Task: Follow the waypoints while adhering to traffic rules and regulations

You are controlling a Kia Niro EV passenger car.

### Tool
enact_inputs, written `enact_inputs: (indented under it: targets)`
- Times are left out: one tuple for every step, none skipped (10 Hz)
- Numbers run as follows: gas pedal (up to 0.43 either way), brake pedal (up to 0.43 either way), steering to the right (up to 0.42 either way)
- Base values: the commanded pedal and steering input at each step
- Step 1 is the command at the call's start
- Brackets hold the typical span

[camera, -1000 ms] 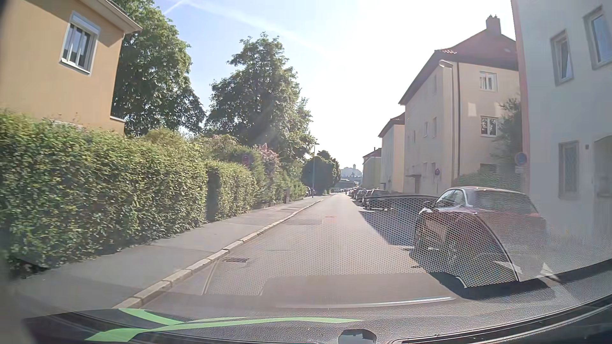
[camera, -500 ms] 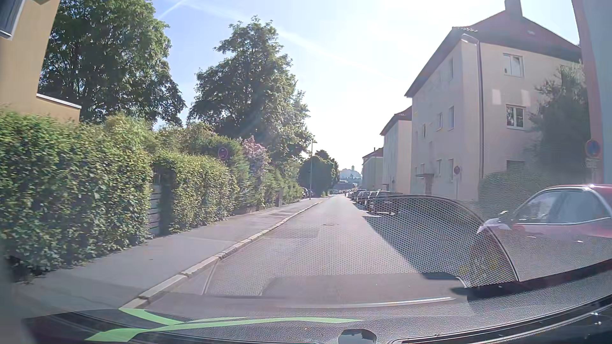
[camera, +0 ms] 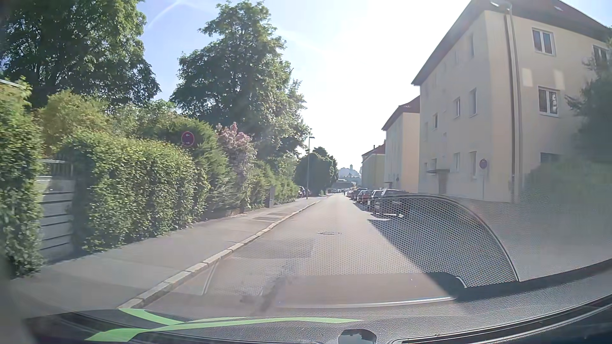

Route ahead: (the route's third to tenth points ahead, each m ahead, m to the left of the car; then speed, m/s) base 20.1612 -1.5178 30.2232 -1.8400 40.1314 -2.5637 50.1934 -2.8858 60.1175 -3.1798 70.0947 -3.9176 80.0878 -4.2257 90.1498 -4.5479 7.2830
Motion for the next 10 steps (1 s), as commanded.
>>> enact_inputs:
  targets:
    - [0.000,0.140,0.007]
    - [0.000,0.122,0.008]
    - [0.000,0.079,0.007]
    - [0.000,0.043,0.008]
    - [0.000,0.018,0.008]
    - [0.000,0.000,0.010]
    - [0.000,0.000,0.011]
    - [0.000,0.000,0.011]
    - [0.000,0.000,0.009]
    - [0.000,0.000,0.007]
